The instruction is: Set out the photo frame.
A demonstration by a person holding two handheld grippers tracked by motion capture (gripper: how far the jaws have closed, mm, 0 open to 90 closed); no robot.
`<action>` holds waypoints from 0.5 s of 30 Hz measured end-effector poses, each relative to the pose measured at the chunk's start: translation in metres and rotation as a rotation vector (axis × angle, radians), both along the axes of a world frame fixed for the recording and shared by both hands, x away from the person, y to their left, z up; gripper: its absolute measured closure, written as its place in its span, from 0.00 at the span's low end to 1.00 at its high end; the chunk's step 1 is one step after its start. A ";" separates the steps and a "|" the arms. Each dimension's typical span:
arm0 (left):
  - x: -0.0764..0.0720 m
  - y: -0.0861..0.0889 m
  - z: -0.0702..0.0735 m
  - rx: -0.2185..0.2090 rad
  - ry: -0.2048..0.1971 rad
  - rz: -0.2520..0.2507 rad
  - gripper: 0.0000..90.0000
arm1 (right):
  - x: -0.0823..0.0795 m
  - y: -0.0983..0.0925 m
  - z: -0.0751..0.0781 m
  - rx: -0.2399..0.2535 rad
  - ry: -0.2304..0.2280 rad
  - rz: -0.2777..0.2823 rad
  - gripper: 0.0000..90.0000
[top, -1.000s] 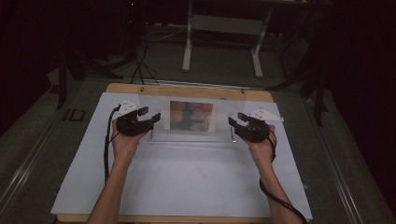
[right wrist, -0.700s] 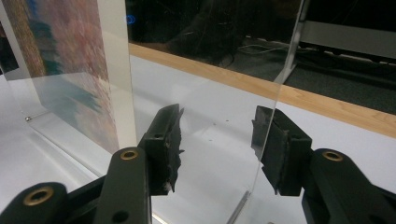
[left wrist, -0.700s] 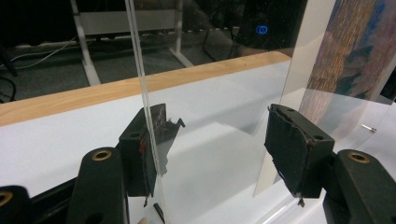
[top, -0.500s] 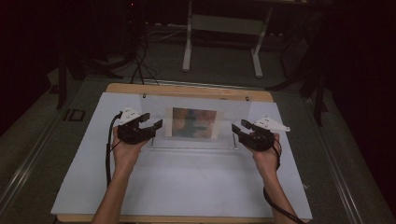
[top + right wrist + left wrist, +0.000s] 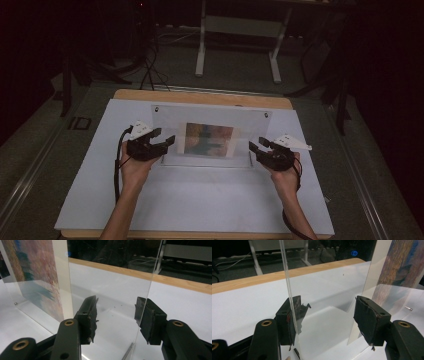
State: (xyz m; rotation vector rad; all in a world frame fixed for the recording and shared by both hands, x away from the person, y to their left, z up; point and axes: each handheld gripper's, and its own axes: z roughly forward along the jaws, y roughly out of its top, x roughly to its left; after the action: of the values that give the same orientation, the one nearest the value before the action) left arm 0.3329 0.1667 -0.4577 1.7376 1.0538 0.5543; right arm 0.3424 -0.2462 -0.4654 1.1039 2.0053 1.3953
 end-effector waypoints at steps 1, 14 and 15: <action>0.000 0.000 0.000 0.000 0.000 0.000 0.43 | -0.001 -0.001 0.000 0.000 0.002 -0.003 0.57; -0.004 -0.003 -0.002 0.001 -0.004 -0.010 0.43 | -0.008 -0.004 -0.002 0.003 0.004 -0.005 0.58; -0.004 -0.003 -0.002 0.001 -0.003 -0.011 0.43 | -0.009 -0.004 -0.002 0.002 0.002 -0.004 0.58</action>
State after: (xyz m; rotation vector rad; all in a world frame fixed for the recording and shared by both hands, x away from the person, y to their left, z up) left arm 0.3285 0.1640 -0.4597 1.7420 1.0412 0.5504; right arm 0.3338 -0.2506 -0.4676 1.1101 2.0027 1.3948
